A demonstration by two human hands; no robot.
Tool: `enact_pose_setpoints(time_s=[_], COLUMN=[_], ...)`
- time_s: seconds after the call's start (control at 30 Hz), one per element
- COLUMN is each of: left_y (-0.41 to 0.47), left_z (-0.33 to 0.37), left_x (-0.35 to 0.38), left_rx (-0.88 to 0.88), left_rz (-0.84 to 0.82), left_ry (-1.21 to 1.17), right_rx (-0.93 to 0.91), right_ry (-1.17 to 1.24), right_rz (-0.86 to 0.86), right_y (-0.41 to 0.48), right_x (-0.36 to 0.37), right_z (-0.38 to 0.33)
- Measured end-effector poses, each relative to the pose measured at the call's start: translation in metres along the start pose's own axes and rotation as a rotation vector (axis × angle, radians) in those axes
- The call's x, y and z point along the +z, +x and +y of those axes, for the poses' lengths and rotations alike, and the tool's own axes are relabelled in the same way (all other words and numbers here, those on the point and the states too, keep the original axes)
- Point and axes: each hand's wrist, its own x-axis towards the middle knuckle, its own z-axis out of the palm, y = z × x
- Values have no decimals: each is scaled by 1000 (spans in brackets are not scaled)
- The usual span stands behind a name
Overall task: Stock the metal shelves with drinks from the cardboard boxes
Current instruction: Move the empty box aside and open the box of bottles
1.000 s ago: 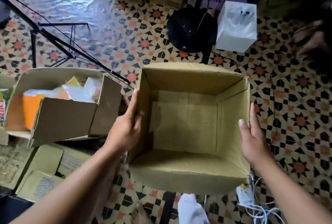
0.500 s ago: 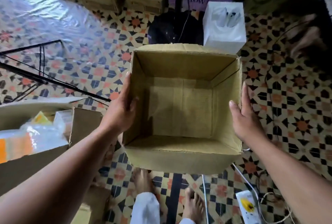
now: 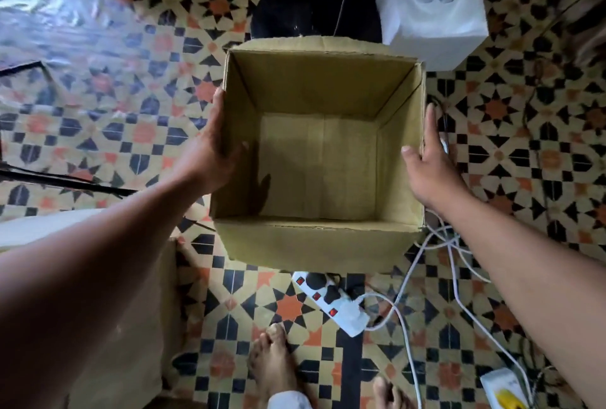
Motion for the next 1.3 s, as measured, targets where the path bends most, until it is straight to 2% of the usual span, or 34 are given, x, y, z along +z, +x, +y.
enact_pose_setpoints(time_s=[0.23,0.4,0.5,0.6,0.7,0.83,1.0,1.17,1.23,1.3], left_y=[19,19,12,-3,-23,-61,-132,-219,-263,-309], left_z=[-26,-29,-23,-6,2,19,25,11,7,4], left_x=[21,24,20,17,17,21,23,15,11,7], left_rx=[-61,-97,-56,-147,-196,-286,-331,-497,-552,-621], left_rz=[-159,-189,-175,-174,-101,13,38,-189,-263,-236], left_ry=[81,110,-6,-128,-122,-63,-185,-249,-279,-332], right_rx=[131,154,146,156,148,14,-194,-239,-322,-402], right_ry=[-43,-105,-86,-27,-63,-213,-349,-595,-668,-713], right_rz=[-139,-124,-96,-51,-20,-48,-324,-778,-867,-912], right_y=[20,17,14,5,-8,-40,-79,-116,-138,-163], right_x=[43,48,52,47,42,37,39,58,67,77], right_z=[22,15,16,11,1,-17,-39,-74,-85,-97])
